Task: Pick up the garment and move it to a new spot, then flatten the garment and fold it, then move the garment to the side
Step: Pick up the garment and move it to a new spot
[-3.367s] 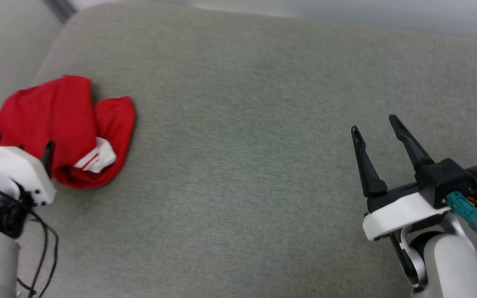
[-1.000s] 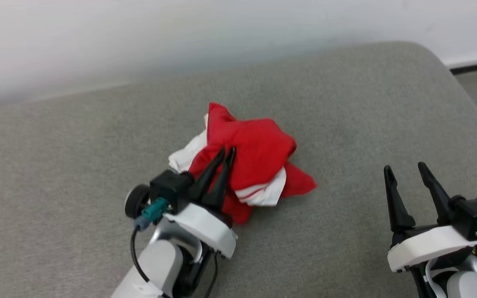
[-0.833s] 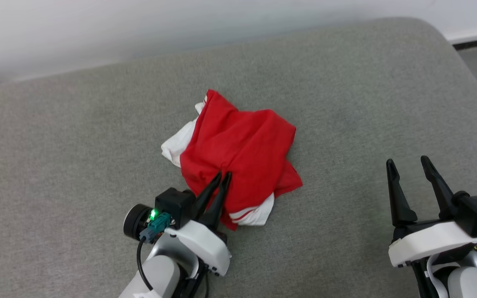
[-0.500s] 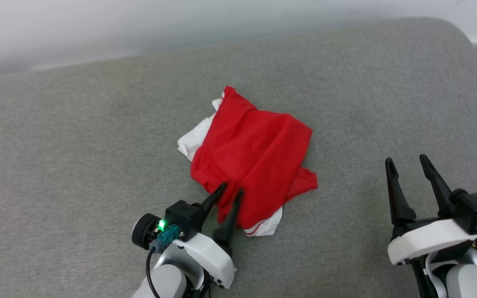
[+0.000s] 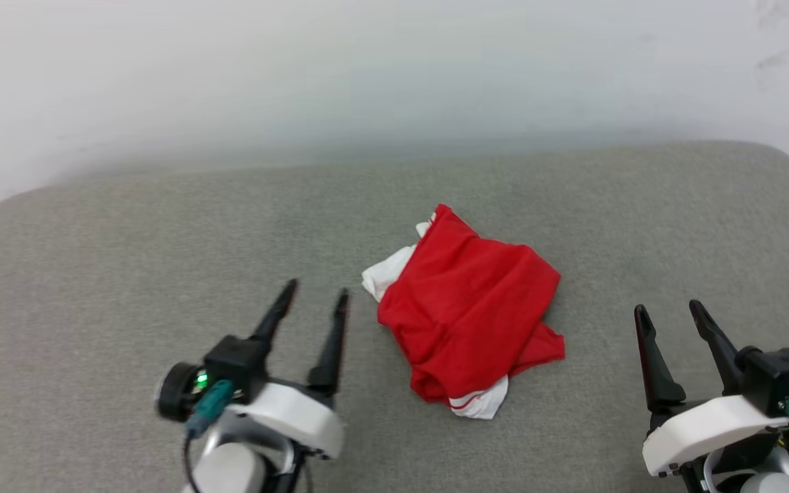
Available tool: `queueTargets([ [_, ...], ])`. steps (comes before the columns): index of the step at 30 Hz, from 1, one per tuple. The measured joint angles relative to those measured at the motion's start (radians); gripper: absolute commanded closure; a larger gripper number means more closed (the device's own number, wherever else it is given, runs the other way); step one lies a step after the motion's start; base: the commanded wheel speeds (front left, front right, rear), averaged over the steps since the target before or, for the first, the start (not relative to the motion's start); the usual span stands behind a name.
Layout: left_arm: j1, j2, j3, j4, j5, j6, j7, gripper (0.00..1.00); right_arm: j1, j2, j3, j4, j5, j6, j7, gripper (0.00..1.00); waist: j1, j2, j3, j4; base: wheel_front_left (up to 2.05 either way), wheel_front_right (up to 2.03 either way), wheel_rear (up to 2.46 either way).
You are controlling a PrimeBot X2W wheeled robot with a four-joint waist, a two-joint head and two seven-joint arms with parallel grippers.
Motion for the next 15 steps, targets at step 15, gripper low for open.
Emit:
queueTargets([
  [15, 0.147, 0.081, 0.192, -0.038, 0.023, 0.044, 0.000, 0.00, 0.063, 0.000, -0.007, -0.025, 0.004, 0.000, 0.020, 0.00, -0.0001, 0.0000, -0.037, 0.034, 0.00, 0.00, 0.00],
])
